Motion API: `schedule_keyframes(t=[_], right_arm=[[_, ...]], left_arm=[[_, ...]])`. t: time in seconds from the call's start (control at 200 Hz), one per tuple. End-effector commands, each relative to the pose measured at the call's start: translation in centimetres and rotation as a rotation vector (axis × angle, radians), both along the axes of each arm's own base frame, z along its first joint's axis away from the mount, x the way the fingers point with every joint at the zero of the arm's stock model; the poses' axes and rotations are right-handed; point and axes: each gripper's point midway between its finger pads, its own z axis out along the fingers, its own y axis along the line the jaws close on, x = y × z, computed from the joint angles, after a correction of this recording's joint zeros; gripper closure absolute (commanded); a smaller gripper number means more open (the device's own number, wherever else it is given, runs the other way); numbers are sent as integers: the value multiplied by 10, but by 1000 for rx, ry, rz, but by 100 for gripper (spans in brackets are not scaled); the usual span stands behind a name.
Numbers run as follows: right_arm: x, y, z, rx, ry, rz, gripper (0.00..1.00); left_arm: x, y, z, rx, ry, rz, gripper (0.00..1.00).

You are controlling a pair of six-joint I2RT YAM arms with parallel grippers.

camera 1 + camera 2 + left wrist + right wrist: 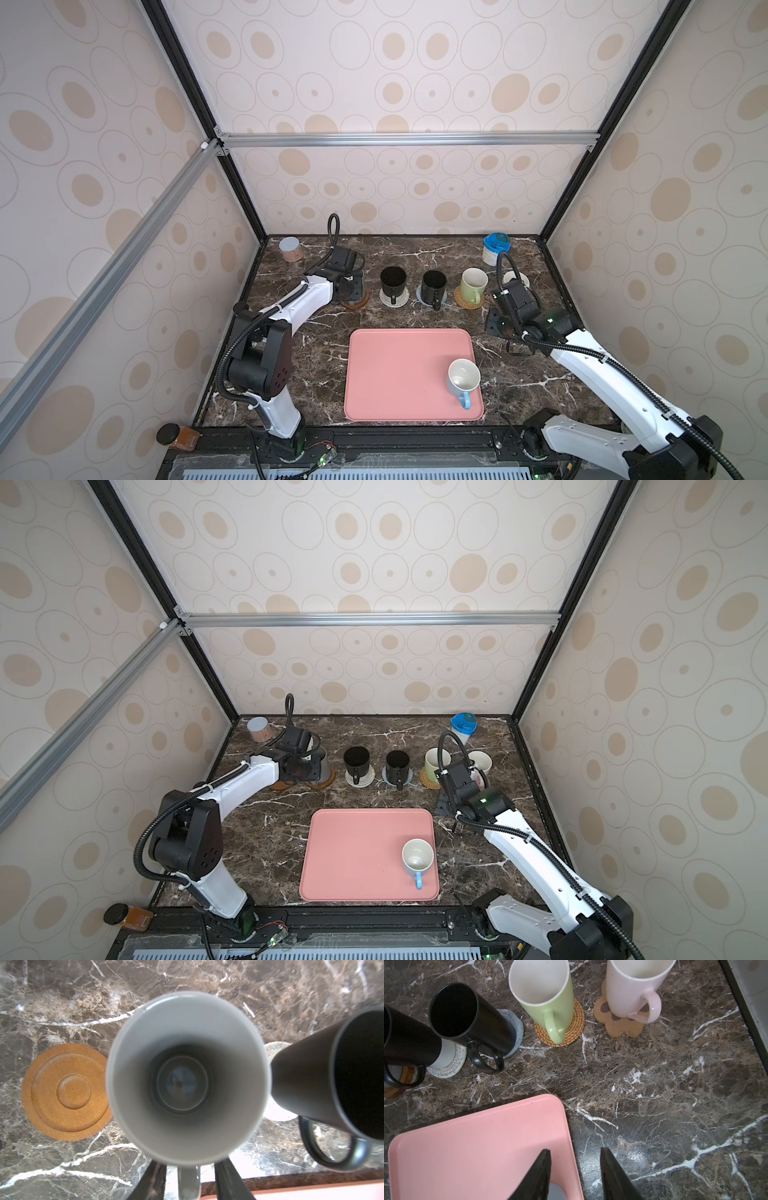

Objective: Place cups on coasters
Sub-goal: Place the cup on the coaster.

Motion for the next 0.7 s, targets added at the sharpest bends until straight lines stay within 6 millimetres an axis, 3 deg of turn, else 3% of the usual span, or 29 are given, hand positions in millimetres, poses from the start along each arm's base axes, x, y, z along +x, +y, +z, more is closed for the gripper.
schedule_keyframes(t=[0.0,0.375,0.695], right_arm=[[-5,-8,-3,-10,3,-31,57],[-6,-9,-3,-12,4,-31,57],[-3,-6,2,-17,-11,-6,57]], left_arm=[[0,0,13,-38,-31,17,58],[-13,3,35,-83,-78,41,46],[-31,-4,57,-111,-100,26,44]])
